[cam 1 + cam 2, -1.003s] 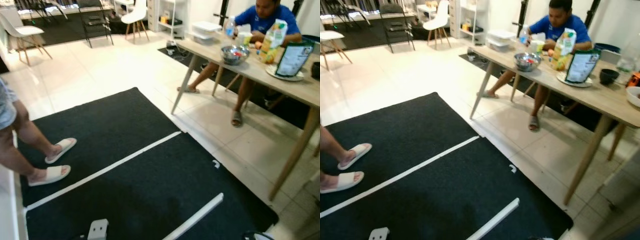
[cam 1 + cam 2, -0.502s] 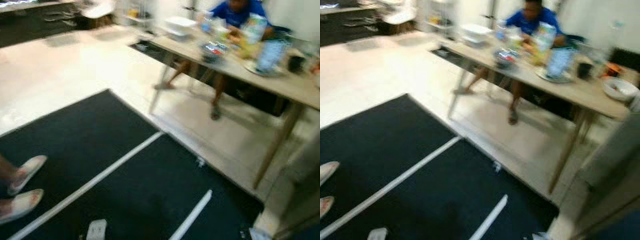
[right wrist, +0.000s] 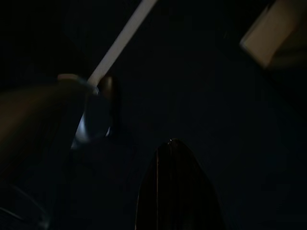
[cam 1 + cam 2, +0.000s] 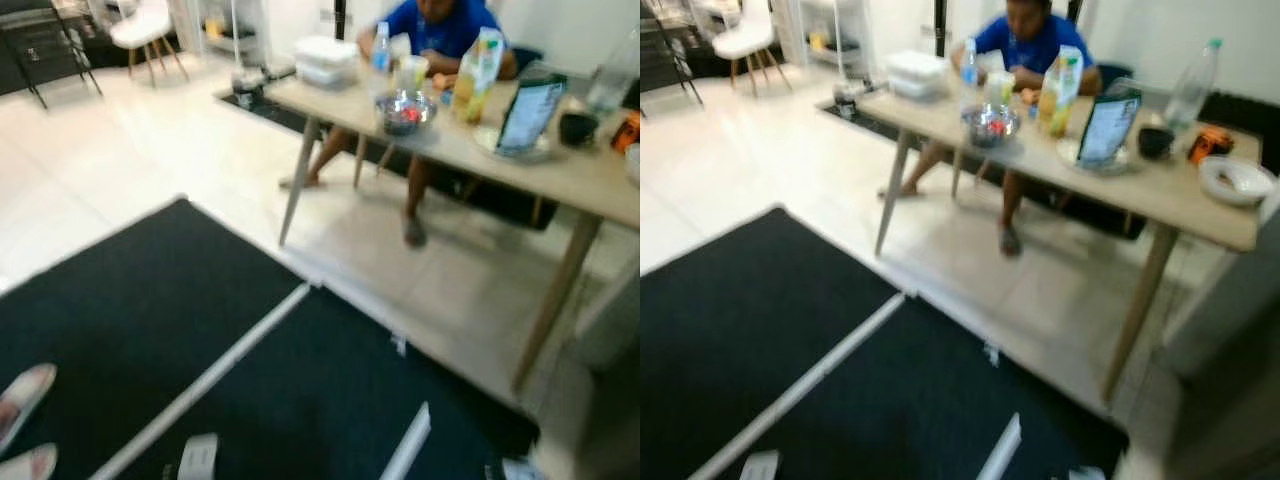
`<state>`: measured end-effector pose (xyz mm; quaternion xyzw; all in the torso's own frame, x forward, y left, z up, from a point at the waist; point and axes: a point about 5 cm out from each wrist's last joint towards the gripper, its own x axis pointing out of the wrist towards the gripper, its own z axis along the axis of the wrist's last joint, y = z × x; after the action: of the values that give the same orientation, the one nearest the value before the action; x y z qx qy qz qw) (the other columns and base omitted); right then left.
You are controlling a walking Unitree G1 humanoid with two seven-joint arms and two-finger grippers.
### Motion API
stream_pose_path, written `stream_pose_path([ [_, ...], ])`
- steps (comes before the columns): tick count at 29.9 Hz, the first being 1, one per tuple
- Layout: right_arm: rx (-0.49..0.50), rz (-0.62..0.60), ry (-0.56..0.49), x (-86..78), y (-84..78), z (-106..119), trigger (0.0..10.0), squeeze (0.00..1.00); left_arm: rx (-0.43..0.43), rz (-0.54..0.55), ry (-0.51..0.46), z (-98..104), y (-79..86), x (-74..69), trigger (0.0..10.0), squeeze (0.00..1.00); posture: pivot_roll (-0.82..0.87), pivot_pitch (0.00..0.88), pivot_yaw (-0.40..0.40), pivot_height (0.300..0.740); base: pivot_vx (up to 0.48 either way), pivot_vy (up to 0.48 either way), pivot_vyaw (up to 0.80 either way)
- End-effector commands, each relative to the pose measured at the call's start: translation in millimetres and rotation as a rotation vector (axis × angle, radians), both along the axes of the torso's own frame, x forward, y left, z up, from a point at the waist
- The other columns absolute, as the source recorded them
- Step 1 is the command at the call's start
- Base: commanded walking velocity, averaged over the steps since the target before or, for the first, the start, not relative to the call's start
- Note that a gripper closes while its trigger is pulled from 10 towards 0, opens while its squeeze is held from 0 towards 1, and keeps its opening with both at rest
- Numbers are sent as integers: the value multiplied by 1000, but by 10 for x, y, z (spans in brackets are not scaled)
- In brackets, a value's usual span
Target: Restocking fridge
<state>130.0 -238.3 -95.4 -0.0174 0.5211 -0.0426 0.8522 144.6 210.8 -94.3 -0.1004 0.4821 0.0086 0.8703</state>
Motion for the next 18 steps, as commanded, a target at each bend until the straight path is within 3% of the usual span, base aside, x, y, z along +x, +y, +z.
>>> stream_pose_path([
  [1,-3,5,0,-3,10,-3,10000,0,-1,-1,30,-36,-12,-90,10000,0,-44,27,-29,740,285,0,0],
  [18,-9,21,0,28,13,6,10000,0,13,17,30,-34,-12,-73,10000,0,-41,22,-32,740,15,0,0],
])
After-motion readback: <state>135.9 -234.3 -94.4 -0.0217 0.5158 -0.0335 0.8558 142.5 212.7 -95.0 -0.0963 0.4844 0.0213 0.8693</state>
